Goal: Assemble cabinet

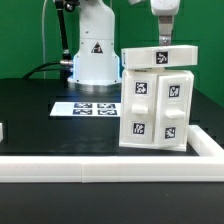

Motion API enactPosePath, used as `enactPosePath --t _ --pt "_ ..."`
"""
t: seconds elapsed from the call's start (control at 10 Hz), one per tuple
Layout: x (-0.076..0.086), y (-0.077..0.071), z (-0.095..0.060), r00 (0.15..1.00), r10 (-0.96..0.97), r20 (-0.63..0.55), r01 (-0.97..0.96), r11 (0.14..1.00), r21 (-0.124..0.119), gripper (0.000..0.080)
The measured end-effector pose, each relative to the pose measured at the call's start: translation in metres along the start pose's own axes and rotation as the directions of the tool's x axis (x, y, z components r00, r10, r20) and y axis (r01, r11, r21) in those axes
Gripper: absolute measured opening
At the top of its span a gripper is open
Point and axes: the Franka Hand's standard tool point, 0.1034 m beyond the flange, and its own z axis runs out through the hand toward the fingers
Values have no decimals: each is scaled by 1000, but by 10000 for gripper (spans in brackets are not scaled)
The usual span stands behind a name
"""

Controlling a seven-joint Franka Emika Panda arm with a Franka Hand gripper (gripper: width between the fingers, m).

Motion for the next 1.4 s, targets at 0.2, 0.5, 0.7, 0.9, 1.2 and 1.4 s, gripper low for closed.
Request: enactPosePath --t 0.2,0.5,0.7,0.9,1.2,1.4 --pt "-7 -1 12 991 -136 5 136 990 -23 797" --pt "-16 4 17 992 -124 8 124 992 -35 797" --pt "-16 5 16 994 -107 9 107 993 -39 677" --pt "-17 6 16 995 -95 8 95 995 -39 550" --pt "-17 6 16 999 -47 6 47 998 -39 555" --pt "-17 6 16 994 105 0 -105 994 -39 555"
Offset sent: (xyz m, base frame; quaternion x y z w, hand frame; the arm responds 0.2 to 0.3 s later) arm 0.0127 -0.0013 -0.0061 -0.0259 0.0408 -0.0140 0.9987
